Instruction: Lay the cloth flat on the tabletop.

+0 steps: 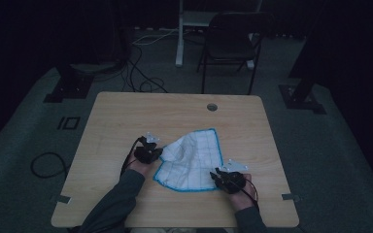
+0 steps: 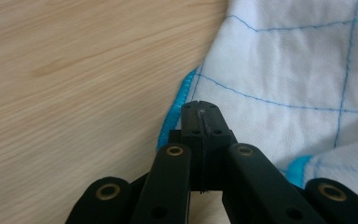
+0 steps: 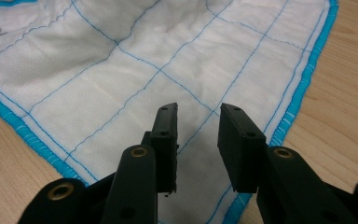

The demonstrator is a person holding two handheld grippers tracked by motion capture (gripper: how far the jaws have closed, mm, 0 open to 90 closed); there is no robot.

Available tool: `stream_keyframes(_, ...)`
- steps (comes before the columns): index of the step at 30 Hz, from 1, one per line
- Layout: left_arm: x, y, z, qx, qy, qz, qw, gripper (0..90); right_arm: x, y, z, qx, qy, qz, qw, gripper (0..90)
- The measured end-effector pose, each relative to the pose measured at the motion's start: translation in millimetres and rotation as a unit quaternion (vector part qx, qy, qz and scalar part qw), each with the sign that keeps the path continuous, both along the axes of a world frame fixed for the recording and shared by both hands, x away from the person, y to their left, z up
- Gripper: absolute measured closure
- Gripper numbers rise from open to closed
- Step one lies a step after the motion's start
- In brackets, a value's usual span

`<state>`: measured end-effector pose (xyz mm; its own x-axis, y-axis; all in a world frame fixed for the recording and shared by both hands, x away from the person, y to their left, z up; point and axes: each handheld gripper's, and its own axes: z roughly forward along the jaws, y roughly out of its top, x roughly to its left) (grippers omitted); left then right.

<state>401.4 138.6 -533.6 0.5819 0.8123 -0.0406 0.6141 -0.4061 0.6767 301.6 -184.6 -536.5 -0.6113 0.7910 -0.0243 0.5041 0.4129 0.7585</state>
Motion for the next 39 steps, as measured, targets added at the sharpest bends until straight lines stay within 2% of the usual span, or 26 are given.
stream_keyframes(7,3.0,7.1,0.3,0.003,-0.001,0.009,1.0,90.0,1.6,-0.7,-2.3,0.0,0.004,-0.001,1.0,67.9)
stream_keyframes(16,11.5,17.8,0.3,-0.004,0.003,0.03,0.9995,90.0,3.7,-0.5,-6.0,-0.005,0.013,-0.003,0.9999,68.2)
stream_keyframes(24,20.4,25.9,0.8,0.0,0.001,0.064,0.998,89.6,4.2,-1.3,-7.1,-0.002,0.015,-0.005,0.9999,68.5)
stream_keyframes(29,23.8,24.5,2.7,0.002,0.006,0.091,0.9958,85.6,4.1,-1.7,-7.1,-0.001,0.016,-0.005,0.9999,68.4)
stream_keyframes(32,17.8,17.0,8.2,-0.004,0.002,0.077,0.997,81.5,3.7,-1.7,-6.2,-0.001,0.009,-0.008,0.9999,68.4)
stream_keyframes(35,5.8,8.1,14.9,-0.023,-0.005,0.056,0.9981,80.4,5.9,-2.6,-3.0,0.007,-0.003,-0.013,0.9999,68.8)
stream_keyframes(37,-3.0,2.2,16.2,-0.026,-0.007,0.04,0.9988,80.1,8.7,-2.1,-0.7,0.01,-0.009,-0.016,0.9998,69.2)
stream_keyframes(39,-10.9,-2.0,14.4,-0.029,0.0,0.027,0.9992,80.1,11.8,-0.6,0.3,0.008,-0.014,-0.016,0.9998,69.6)
